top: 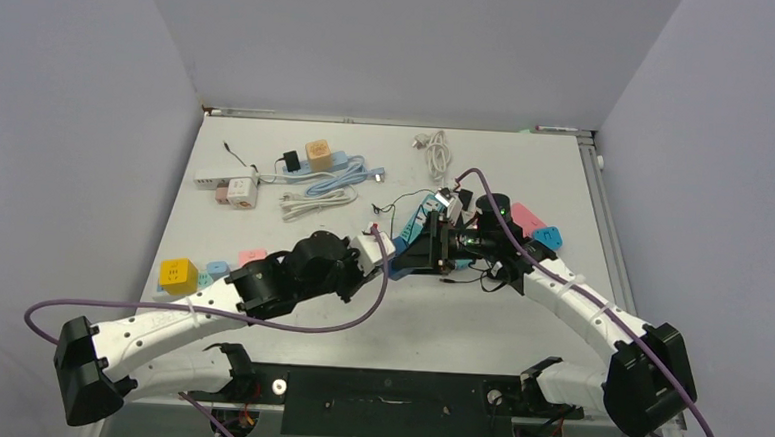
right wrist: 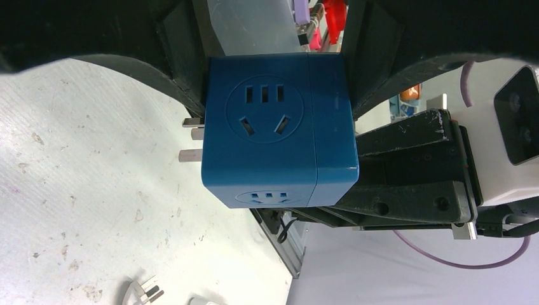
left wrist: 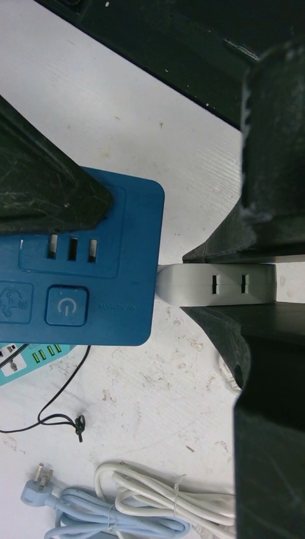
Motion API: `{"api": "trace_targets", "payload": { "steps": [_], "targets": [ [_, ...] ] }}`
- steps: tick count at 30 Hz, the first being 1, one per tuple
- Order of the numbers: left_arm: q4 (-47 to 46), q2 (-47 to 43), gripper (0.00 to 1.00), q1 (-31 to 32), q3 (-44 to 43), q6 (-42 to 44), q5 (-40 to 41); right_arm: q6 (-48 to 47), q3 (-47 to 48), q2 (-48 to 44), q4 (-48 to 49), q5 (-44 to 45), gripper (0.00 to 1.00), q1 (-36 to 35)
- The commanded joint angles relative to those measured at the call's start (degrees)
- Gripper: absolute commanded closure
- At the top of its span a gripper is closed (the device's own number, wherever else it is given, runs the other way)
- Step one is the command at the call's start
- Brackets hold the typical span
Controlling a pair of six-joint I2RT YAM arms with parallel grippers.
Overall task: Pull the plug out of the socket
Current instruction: Remove the plug from the socket.
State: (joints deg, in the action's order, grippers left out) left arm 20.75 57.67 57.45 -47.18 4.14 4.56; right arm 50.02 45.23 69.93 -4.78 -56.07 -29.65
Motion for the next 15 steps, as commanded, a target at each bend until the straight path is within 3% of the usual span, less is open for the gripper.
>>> {"api": "trace_targets", "payload": {
  "steps": [1,15],
  "targets": [
    [1.3,-0.4,1.0,-0.6,-1.9,-0.7,5.2,-2.8,-0.4,0.6,-0.8,6.8,0.95,2.8],
    [1.6,0.1,1.0,-10.1,-3.4,-3.8,4.6,-3.9,-0.4,-3.5,-3.7,6.4,0.95,0.5]
  ]
}}
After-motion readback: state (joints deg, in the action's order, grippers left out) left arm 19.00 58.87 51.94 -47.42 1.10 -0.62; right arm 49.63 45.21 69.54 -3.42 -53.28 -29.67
